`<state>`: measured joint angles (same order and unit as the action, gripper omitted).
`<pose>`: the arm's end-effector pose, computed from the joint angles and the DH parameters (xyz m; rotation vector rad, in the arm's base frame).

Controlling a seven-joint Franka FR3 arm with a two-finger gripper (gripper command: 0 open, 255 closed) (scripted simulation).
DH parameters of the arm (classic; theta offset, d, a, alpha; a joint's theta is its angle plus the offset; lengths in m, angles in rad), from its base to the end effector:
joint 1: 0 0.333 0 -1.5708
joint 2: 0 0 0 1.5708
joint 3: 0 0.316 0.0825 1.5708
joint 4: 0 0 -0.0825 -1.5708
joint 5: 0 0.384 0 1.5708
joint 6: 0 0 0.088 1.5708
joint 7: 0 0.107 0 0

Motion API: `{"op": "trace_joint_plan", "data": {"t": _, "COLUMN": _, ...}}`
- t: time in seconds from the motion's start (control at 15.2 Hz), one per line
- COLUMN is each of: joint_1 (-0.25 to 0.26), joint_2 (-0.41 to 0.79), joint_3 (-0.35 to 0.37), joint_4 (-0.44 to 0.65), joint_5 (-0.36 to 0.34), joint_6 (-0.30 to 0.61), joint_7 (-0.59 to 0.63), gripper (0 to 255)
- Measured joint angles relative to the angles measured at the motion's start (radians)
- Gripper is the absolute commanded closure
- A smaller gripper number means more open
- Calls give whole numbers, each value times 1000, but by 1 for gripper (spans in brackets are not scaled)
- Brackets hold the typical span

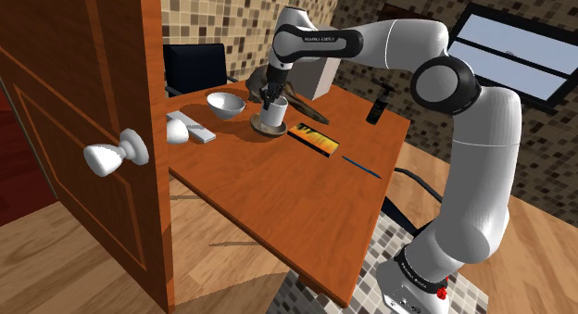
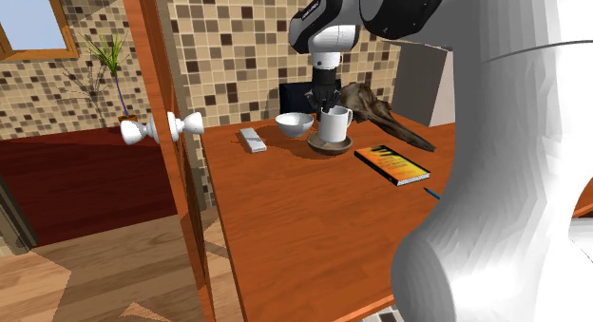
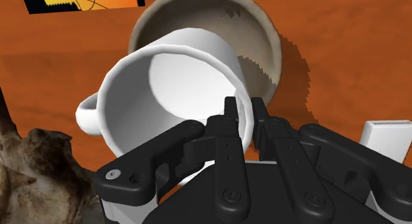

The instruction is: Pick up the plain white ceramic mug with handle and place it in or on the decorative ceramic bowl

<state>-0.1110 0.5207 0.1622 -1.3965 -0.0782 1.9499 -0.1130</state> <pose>0.7091 0.0096 0.4128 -3.1242 -0.2646 -0.0622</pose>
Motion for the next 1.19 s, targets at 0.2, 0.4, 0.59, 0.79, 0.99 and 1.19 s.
{"op": "trace_joint_plan", "data": {"t": 0.2, "joint_1": 0, "joint_2": 0, "joint_3": 0, "joint_4": 1, "joint_5": 0, "joint_6": 0, "joint_7": 0, "gripper": 0}}
{"op": "trace_joint_plan", "data": {"t": 0.4, "joint_1": 0, "joint_2": 0, "joint_3": 0, "joint_4": 1, "joint_5": 0, "joint_6": 0, "joint_7": 0, "gripper": 0}}
{"op": "trace_joint_plan", "data": {"t": 0.59, "joint_1": 1, "joint_2": -6, "joint_3": 1, "joint_4": 28, "joint_5": 1, "joint_6": -33, "joint_7": 0, "gripper": 0}}
{"op": "trace_joint_plan", "data": {"t": 0.79, "joint_1": 2, "joint_2": -24, "joint_3": 3, "joint_4": 76, "joint_5": 4, "joint_6": -97, "joint_7": -2, "gripper": 0}}
{"op": "trace_joint_plan", "data": {"t": 0.99, "joint_1": 2, "joint_2": -23, "joint_3": 3, "joint_4": 91, "joint_5": 5, "joint_6": -112, "joint_7": -4, "gripper": 0}}
{"op": "trace_joint_plan", "data": {"t": 1.19, "joint_1": 2, "joint_2": -23, "joint_3": 3, "joint_4": 92, "joint_5": 5, "joint_6": -114, "joint_7": -4, "gripper": 0}}
